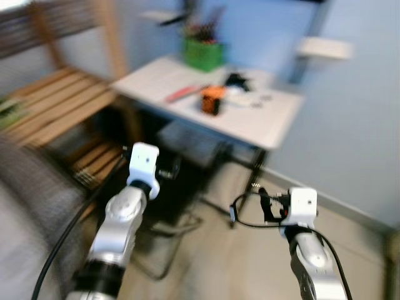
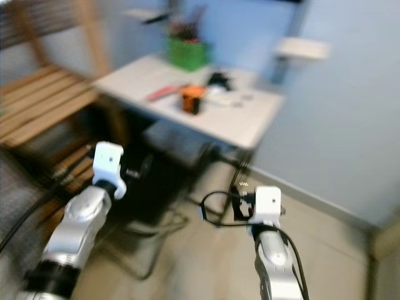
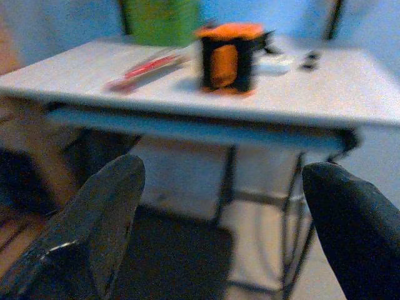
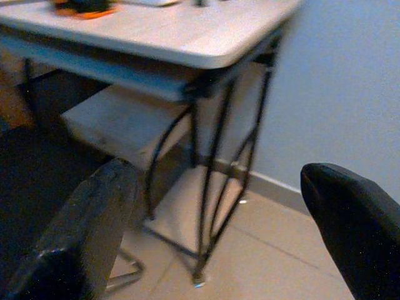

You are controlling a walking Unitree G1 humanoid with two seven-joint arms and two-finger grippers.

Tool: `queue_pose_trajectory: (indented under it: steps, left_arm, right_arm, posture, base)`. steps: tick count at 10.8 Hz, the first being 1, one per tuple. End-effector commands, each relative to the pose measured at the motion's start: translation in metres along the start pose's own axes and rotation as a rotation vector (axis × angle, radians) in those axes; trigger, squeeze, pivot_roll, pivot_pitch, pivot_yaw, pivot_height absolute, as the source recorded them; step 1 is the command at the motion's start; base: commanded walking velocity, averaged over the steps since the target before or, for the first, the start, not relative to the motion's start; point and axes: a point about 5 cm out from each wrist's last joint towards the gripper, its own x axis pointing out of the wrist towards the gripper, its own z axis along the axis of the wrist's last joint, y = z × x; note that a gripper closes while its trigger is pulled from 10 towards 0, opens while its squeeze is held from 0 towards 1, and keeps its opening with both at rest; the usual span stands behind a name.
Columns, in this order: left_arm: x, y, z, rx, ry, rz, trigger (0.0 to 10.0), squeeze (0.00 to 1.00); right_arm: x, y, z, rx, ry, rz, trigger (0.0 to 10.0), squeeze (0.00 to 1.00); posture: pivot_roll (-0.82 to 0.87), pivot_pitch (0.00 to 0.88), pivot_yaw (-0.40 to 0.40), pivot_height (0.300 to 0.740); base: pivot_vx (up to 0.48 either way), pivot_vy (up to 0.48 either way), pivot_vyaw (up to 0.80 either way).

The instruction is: Clean up the room

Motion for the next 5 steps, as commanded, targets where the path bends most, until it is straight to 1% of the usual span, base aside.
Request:
queue_pose_trajectory:
  steps: [1, 2, 3, 4, 5]
  left_arm:
    - [0.005, -0.011, 0.001, -0.036, -0.009, -0.045, 10.0, 0.00]
    - [0.010, -0.018, -0.005, -0.041, 0.012, -0.051, 10.0, 0.00]
    - [0.020, -0.022, -0.003, -0.064, 0.005, -0.038, 10.0, 0.00]
    - [0.022, -0.026, -0.001, -0.049, -0.010, -0.064, 10.0, 0.00]
    - [0.018, -0.025, -0.001, -0.041, -0.017, -0.084, 10.0, 0.00]
  right_arm:
    - [0.003, -0.008, 0.002, -0.021, -0.007, -0.027, 10.0, 0.00]
    - [0.005, -0.011, -0.001, -0.023, -0.001, -0.042, 10.0, 0.00]
    - [0.010, -0.013, 0.001, -0.017, -0.012, -0.053, 10.0, 0.00]
    - [0.010, -0.011, 0.002, -0.015, -0.024, -0.041, 10.0, 0.00]
    - [0.007, -0.010, 0.000, -0.018, -0.023, -0.038, 10.0, 0.00]
  posture:
    - [0.09, 0.000, 0.007, 0.740]
    - [0.08, 0.000, 0.002, 0.740]
    - [0.07, 0.000, -0.006, 0.740]
    - [0.07, 0.000, -0.006, 0.740]
    - [0.06, 0.000, -0.005, 0.740]
  base:
    - [0.281, -0.386, -0.51]
    - [0.000, 0.000, -0.51]
    - [0.000, 0.000, -0.51]
    - [0.000, 0.000, -0.51]
    - [0.000, 0.000, -0.51]
